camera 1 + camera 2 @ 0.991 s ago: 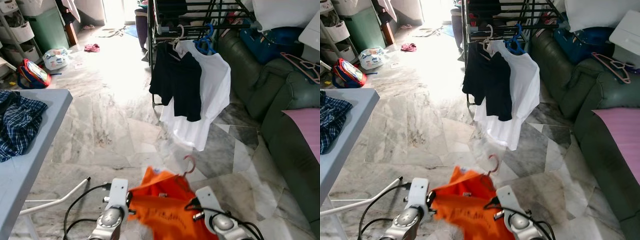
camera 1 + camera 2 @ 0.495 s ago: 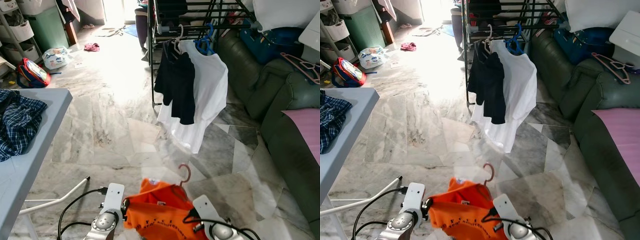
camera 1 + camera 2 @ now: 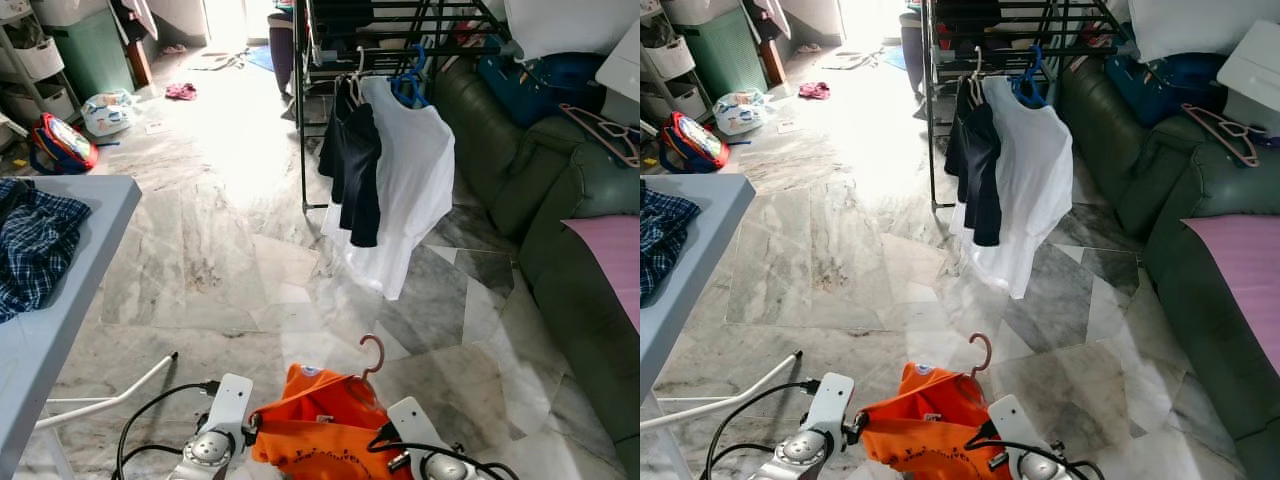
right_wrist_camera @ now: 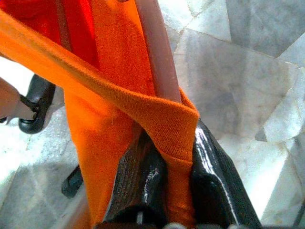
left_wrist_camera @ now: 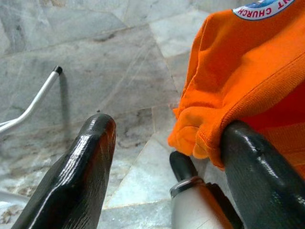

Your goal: Hang hanger

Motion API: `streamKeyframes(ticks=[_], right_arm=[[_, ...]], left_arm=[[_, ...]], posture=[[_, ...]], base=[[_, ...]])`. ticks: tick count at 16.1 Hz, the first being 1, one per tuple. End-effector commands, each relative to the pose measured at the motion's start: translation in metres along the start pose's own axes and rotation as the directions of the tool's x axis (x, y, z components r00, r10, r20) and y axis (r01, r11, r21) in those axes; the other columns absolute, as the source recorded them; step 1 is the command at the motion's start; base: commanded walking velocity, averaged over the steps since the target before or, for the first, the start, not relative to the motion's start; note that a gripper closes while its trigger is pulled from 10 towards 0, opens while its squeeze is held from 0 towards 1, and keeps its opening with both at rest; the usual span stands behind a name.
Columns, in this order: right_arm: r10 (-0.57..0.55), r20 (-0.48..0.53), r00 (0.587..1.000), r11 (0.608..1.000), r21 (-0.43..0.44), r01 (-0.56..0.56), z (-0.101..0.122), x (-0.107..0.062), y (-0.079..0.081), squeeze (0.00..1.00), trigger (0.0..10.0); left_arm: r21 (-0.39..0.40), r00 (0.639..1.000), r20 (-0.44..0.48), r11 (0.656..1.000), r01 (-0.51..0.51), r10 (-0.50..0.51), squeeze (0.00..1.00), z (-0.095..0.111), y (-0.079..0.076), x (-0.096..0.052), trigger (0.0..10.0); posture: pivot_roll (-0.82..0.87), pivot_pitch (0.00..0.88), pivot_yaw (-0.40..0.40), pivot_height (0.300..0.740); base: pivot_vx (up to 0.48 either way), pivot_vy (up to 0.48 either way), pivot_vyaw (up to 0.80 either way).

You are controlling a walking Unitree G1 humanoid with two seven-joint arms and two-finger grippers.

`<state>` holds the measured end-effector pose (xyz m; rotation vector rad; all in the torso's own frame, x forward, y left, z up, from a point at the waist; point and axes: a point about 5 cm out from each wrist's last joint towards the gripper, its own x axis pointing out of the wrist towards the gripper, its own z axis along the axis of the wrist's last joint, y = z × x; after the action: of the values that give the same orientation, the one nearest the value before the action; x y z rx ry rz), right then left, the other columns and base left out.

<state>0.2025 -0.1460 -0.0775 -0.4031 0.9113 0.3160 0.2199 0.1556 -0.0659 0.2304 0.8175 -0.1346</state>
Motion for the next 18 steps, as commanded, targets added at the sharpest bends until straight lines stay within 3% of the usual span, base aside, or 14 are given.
streamKeyframes(ticks=[1,4,5,7,10,13,18], right_arm=[[-0.024,-0.014,1.0,1.0,0.016,0.024,-0.002,0.0,-0.005,0.0,10.0],[-0.037,-0.022,0.999,0.999,0.019,0.038,-0.005,-0.001,-0.006,0.0,10.0],[-0.064,-0.008,0.998,0.997,0.044,0.064,-0.004,-0.001,-0.01,0.0,10.0],[-0.093,0.009,0.996,0.992,0.082,0.092,-0.002,-0.002,-0.016,0.0,10.0],[-0.162,0.041,0.986,0.979,0.131,0.155,0.0,-0.003,-0.027,0.0,10.0],[-0.198,0.062,0.978,0.972,0.141,0.188,0.004,-0.003,-0.033,0.0,10.0],[-0.367,0.276,0.888,0.918,0.262,0.298,0.066,-0.009,-0.072,0.0,10.0]], left_arm=[[0.045,0.998,-0.059,0.999,-0.03,0.032,0.0,-0.01,0.012,-0.002,10.0],[0.048,0.998,-0.059,0.999,-0.022,0.025,0.0,-0.01,0.011,-0.002,10.0],[0.007,0.999,-0.042,1.0,-0.018,0.019,1.0,-0.007,0.01,-0.001,10.0],[-0.014,1.0,-0.012,1.0,-0.025,0.025,1.0,0.001,0.011,0.0,10.0],[-0.034,0.993,0.117,0.999,-0.019,0.023,1.0,0.043,0.008,0.007,10.0],[-0.062,0.981,0.191,0.998,-0.001,0.013,1.0,0.068,0.005,0.008,10.0],[-0.181,0.942,0.335,0.981,0.07,-0.006,1.0,0.115,0.0,0.007,10.0]], posture=[[-0.01,0.076,-0.023,0.74],[-0.01,0.079,-0.022,0.74],[-0.01,0.079,-0.022,0.74],[-0.01,0.08,-0.021,0.74],[-0.01,0.084,-0.015,0.74],[-0.01,0.086,-0.009,0.74],[-0.02,0.101,-0.002,0.74]], base=[[0.0,0.0,0.0],[0.0,0.0,0.0],[0.0,0.0,0.0],[0.0,0.0,0.0],[0.0,0.0,0.0],[0.0,0.0,0.0],[0.0,0.0,0.0]])
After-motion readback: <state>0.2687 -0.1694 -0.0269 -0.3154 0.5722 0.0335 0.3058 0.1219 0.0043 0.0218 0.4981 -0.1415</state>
